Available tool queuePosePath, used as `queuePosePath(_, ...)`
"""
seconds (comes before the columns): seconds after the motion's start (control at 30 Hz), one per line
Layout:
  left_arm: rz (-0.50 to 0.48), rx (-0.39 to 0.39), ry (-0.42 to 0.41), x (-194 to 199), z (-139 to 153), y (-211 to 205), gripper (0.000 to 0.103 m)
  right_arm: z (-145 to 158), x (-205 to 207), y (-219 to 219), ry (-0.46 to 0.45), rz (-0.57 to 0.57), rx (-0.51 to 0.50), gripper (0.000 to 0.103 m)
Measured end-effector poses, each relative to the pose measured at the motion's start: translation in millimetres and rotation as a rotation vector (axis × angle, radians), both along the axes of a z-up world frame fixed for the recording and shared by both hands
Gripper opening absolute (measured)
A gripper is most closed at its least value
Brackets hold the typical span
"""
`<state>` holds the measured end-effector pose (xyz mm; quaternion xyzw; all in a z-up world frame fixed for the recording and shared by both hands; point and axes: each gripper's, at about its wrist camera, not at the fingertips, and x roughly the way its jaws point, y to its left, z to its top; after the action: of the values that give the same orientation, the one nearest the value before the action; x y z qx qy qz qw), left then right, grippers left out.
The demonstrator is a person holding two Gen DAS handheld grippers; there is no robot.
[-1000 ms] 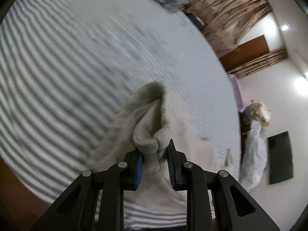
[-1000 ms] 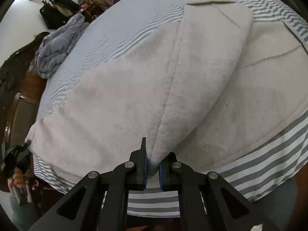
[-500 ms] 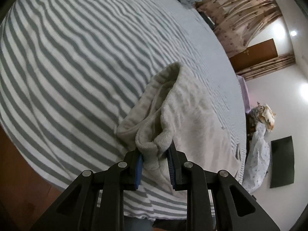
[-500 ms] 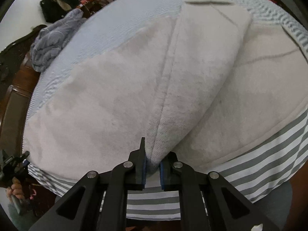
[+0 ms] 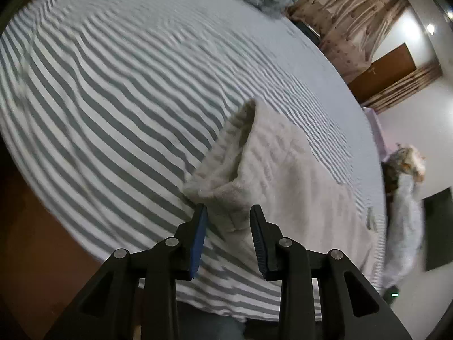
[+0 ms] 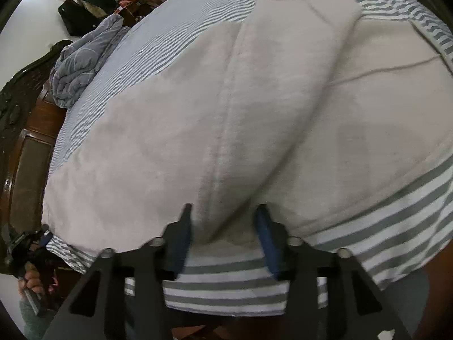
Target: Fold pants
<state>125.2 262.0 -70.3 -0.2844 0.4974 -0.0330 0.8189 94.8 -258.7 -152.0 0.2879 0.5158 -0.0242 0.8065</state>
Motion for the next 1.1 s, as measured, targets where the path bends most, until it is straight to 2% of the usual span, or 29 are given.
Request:
queuePosePath(0.17,-0.032,0.098,-0.120,-24.6,36.5,-18.6,0.033,17.5,-14.7,-18.6,-0.013,0.012,-0.013,0.053)
queuePosePath(0.27,-0.120,0.157,-0.195,-41.2,52.0,-54.1,0.039,36.8,-16.4,-33.7,-0.022,0.004,-0.101,0.053)
queuePosePath(0.37,-0.252,0.167,-0.243,-52.1,53.1,-99.6,0.041,53.6,-4.6,-48.7,-0.039,0.014,-0.154,0.053)
queuePosePath(0.53,-0.445,0.103,-0.226,-54.4,37.8,-190.5,0.041,79.4,43.4,-76.8,-0.040,0.016,-0.219,0.053)
queuePosePath(0.7,-0.611,0.043,-0.184,-63.0,15.6,-277.1,0.041,82.6,96.1,-95.6,0.026,0.028,-0.198,0.053)
queuePosePath(0.77,-0.678,0.060,-0.176,-70.8,6.8,-308.9,0.041,80.1,117.0,-97.8,0.055,0.034,-0.195,0.053)
queuePosePath(0.9,-0.796,0.084,-0.173,-82.3,-7.1,-367.8,0.041,70.3,155.9,-98.2,0.129,0.073,-0.256,0.053)
queuePosePath(1.1,-0.874,0.085,-0.187,-84.1,-20.7,-418.0,0.041,50.8,204.9,-96.8,0.183,0.090,-0.316,0.052)
